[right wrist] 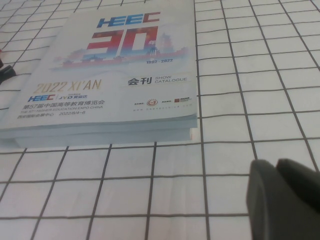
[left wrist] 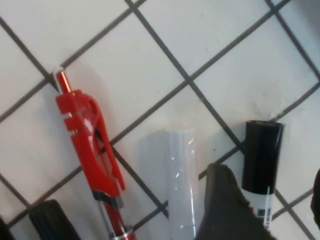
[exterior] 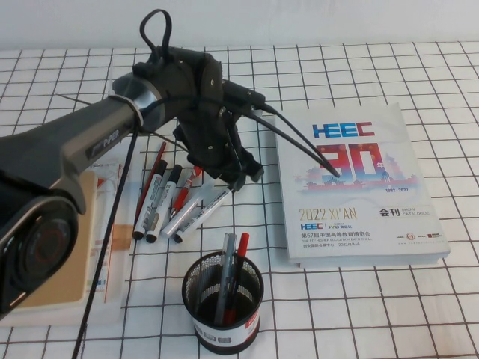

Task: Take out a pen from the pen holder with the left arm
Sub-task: 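Take a marker out of the pen holder and lay it on the table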

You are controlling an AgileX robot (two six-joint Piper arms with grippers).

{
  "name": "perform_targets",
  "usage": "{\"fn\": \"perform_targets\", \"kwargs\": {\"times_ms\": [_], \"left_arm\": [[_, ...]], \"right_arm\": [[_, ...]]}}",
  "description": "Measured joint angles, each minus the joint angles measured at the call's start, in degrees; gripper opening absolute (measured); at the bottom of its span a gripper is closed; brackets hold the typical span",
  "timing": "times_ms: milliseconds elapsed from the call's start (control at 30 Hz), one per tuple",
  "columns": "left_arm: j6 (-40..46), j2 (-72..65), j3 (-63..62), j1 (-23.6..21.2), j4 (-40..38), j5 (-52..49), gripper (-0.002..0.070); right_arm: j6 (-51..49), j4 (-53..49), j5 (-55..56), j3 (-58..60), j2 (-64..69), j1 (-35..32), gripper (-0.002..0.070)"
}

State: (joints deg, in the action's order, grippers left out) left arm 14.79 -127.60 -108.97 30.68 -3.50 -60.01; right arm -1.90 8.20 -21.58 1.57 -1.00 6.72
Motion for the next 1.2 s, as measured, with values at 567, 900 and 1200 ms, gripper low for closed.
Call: {"fn": "perform_targets", "kwargs": {"times_ms": [567,900,1200], "left_arm": [[-1.1,5.5,-11.9,0.0,0.0,-10.9,0.0008],[-1.6,22.6,-6.6,0.0,-0.1,-8.0,0.0000],[-2.2,45.7,19.0,0.0,-0.2,5.2,0.0000]], "right_arm": [[0.0,0.0,0.0,0.0,0.0,0.0,-0.0015],[0.0,0.0,0.0,0.0,0.0,0.0,-0.0015],[0.0,0.0,0.0,0.0,0.0,0.0,-0.0015]]}}
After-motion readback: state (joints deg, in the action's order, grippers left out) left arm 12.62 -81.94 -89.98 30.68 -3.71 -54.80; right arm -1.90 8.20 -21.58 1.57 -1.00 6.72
